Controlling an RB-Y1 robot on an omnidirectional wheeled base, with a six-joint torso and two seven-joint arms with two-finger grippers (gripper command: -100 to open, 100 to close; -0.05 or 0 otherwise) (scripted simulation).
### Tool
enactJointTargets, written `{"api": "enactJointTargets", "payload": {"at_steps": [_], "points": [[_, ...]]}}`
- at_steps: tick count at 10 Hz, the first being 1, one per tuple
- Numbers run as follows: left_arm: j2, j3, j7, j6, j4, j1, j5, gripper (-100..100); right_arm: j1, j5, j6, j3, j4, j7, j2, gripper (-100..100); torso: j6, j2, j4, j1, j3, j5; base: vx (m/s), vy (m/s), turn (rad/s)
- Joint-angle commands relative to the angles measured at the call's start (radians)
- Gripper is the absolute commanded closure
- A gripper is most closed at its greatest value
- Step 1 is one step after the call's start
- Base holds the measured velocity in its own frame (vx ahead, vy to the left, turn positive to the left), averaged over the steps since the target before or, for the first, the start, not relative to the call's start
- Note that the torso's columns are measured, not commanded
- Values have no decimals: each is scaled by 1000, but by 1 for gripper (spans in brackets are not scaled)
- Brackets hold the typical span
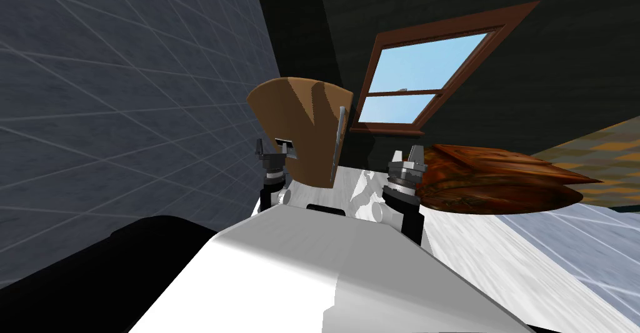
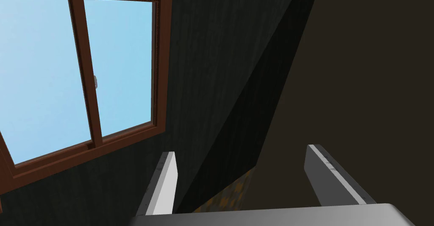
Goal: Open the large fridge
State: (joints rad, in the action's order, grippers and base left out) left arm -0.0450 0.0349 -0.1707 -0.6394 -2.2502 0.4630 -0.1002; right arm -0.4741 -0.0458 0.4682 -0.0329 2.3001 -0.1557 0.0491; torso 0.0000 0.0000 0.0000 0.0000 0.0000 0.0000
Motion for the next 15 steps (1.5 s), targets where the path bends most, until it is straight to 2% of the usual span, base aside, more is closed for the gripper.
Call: {"api": "enactJointTargets", "payload": {"at_steps": [1,9,10,12,15], "points": [[0,0,0,0,0,0,0,0,0,0,0,0,0,0,0,0,0,40,41,0,-82,0,0,0,0],[0,0,0,0,0,0,0,0,0,0,0,0,0,0,0,0,0,618,617,0,-1234,0,0,0,0],[-37,-8,-14,25,25,-38,-7,-100,0,0,0,0,0,0,0,0,0,691,691,0,-1382,0,4,-39,37],[-69,-21,-35,62,61,-96,-19,-100,0,0,0,0,0,0,0,0,0,734,734,-3,-1471,-1,5,-88,46],[-116,-46,-80,142,137,-203,-44,-100,0,0,0,0,0,0,0,0,0,738,738,0,-1476,0,1,-114,56]]}}
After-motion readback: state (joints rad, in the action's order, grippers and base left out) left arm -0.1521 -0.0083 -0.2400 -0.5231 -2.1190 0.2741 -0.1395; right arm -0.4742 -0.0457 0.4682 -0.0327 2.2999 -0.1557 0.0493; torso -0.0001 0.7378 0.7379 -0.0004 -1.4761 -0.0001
